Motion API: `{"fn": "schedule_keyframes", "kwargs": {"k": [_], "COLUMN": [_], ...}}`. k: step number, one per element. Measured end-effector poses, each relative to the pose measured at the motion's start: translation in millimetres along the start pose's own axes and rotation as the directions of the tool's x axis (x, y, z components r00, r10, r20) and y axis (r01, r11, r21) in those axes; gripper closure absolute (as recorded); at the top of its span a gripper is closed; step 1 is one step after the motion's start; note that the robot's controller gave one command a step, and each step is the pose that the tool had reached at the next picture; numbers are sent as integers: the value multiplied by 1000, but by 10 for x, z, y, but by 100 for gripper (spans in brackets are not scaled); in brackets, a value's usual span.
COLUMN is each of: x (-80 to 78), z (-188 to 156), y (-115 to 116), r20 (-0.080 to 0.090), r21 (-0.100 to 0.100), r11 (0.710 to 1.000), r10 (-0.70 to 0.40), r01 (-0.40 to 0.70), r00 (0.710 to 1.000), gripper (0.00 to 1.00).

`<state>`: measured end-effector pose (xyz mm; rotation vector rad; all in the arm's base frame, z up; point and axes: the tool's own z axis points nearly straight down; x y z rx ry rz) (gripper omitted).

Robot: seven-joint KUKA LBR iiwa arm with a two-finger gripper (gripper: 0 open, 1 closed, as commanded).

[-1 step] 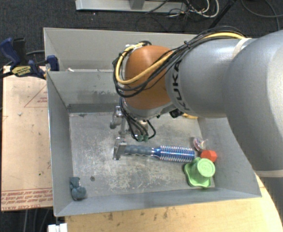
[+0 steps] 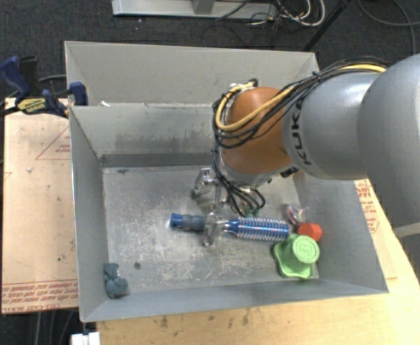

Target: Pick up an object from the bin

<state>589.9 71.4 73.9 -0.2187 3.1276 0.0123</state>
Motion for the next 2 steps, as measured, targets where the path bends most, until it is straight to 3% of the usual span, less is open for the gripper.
{"fn": "schedule_keyframes", "kwargs": {"k": [1, 2], "x": [-23, -80], "z": [-34, -1712], "y": [3, 44], "r20": [7, 2], "r21": [4, 7], "r11": [1000, 978], "r10": [-4, -209], "r01": [4, 209], "r00": [1000, 978], "gripper": [100, 100]}}
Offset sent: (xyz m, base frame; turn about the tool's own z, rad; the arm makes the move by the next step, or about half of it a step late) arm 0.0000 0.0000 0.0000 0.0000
